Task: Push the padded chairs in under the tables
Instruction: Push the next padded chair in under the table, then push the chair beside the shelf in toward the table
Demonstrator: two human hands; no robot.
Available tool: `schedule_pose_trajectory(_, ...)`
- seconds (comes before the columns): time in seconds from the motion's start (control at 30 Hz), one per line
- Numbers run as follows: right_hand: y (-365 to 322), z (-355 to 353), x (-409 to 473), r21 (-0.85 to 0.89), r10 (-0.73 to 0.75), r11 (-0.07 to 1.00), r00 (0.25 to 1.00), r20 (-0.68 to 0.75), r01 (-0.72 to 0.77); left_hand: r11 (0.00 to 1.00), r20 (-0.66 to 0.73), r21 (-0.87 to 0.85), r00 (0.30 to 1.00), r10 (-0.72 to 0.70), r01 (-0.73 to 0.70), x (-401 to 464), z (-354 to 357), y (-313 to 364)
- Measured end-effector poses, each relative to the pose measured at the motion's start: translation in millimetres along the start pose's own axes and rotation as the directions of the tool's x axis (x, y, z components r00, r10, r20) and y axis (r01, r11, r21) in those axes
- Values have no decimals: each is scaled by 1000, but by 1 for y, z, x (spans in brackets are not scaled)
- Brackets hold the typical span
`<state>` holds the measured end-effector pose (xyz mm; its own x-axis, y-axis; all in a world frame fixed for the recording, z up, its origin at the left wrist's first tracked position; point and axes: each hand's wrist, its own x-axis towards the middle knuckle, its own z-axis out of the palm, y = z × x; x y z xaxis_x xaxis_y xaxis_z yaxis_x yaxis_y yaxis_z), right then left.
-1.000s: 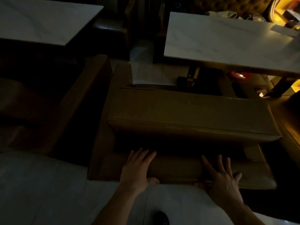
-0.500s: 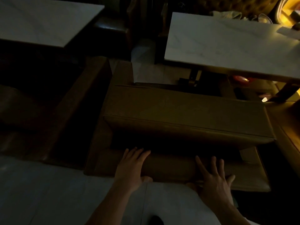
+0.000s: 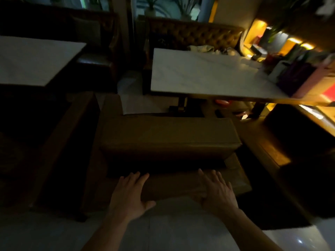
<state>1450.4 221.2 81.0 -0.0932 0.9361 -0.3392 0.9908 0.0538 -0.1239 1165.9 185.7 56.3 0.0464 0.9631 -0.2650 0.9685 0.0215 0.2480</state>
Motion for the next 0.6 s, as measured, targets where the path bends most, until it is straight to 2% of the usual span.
schedule_pose_trajectory(0.17, 11, -51, -56, 53, 22, 998, 999, -39, -20, 998, 15, -11, 998, 58, -58, -31, -57, 36)
schedule_pose_trajectory(0.33, 47, -93, -100, 82, 46, 996, 992, -121, -36, 992, 34, 16, 992, 123, -124, -49, -95, 100)
schedule_pose_trajectory(0.43, 91, -119, -127, 107, 79, 992, 981, -175, -60, 984, 30, 30, 984, 173, -174, -53, -109, 163)
schedule_pose_trajectory(0.53, 186, -137, -166, 148, 164, 981, 952, -257, -129, 958, -11, 37, 958, 287, -286, -56, -101, 268)
schedule_pose_trajectory(0.6, 199, -139, -171, 145, 148, 983, 952, -266, -112, 956, -5, 38, 956, 292, -291, -57, -104, 285)
